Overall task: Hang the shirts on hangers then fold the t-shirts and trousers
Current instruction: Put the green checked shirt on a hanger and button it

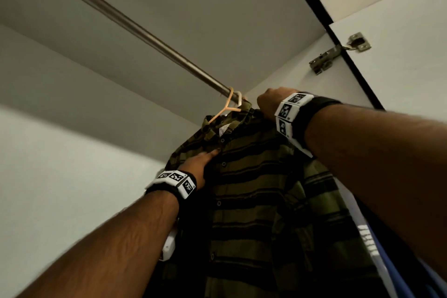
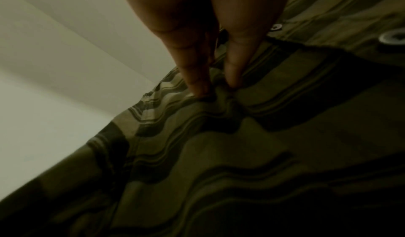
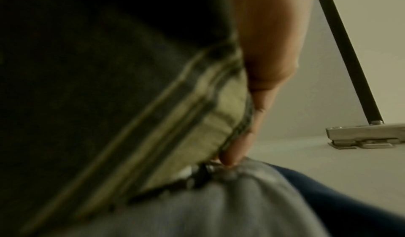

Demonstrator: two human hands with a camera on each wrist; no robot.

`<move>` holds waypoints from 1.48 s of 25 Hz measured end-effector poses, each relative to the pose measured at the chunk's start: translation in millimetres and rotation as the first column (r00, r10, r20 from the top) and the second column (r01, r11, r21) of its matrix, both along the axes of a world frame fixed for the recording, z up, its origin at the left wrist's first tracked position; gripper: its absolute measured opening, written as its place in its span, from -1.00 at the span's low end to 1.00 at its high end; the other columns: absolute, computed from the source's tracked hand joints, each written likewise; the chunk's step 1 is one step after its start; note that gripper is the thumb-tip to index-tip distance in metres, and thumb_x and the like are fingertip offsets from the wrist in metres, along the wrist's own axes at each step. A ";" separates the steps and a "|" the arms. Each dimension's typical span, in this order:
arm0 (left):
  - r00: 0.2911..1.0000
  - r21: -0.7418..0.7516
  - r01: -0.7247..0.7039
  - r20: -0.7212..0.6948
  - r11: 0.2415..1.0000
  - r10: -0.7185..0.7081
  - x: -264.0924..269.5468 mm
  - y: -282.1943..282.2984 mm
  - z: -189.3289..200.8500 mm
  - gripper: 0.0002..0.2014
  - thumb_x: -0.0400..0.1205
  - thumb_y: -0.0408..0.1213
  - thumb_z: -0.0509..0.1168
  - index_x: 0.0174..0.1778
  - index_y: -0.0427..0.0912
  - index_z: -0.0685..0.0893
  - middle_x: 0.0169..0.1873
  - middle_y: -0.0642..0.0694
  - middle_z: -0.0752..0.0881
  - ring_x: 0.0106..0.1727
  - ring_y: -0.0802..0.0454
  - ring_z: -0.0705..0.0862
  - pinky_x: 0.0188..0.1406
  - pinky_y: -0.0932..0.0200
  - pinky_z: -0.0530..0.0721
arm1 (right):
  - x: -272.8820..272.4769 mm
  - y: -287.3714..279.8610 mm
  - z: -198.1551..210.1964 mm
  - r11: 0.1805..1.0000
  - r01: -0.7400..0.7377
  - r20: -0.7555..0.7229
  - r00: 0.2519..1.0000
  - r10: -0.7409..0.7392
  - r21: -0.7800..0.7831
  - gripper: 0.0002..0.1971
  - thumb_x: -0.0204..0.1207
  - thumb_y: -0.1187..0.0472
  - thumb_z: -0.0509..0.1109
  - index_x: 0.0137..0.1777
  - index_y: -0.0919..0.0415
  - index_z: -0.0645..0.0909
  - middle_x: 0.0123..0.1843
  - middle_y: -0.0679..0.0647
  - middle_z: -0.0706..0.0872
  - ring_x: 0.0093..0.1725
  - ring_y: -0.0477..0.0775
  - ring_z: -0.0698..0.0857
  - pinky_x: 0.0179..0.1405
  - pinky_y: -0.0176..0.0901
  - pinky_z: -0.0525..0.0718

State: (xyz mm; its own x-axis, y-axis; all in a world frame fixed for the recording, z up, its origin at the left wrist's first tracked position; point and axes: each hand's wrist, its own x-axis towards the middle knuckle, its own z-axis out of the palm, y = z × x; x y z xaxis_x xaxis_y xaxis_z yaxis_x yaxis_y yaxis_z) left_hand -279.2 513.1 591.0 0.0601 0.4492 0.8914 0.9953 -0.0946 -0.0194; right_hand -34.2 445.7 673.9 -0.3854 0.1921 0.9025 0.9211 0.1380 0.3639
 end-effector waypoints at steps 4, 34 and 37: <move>0.998 0.043 -0.060 0.033 0.997 0.058 -16.0 6.7 -19.8 -0.21 0.55 -0.31 0.31 0.56 0.43 0.13 0.57 -0.16 0.24 0.54 -0.27 0.33 0.51 -0.10 0.37 | 10.0 -2.8 -9.6 0.992 -0.080 -0.083 0.994 0.072 -0.101 -0.69 0.59 0.14 0.38 0.21 0.35 0.63 0.19 0.29 0.70 0.15 0.33 0.69 -0.05 -0.02 0.60; 0.956 -0.879 -0.289 -0.246 0.379 0.158 -21.9 -67.6 -414.7 -0.44 0.51 0.13 0.32 0.46 0.14 0.48 0.46 -0.09 0.52 0.37 -0.15 0.56 0.32 -0.05 0.53 | -31.1 -10.0 -452.7 0.530 0.653 0.683 0.709 -0.177 -0.541 -0.42 0.73 -0.08 -0.03 0.69 0.14 0.08 0.70 0.32 -0.01 0.66 0.46 -0.06 0.54 0.54 -0.11; 0.941 -0.859 -0.309 -0.214 0.408 0.262 -14.1 -70.6 -467.5 -0.61 0.45 0.14 0.35 0.13 0.07 0.70 0.15 -0.08 0.74 0.11 -0.17 0.71 0.12 -0.03 0.66 | -41.3 -12.7 -537.0 0.467 0.355 0.409 0.913 0.014 -0.809 -0.48 0.76 0.06 0.02 0.68 0.15 0.08 0.70 0.32 -0.03 0.67 0.34 0.02 0.61 -0.05 0.23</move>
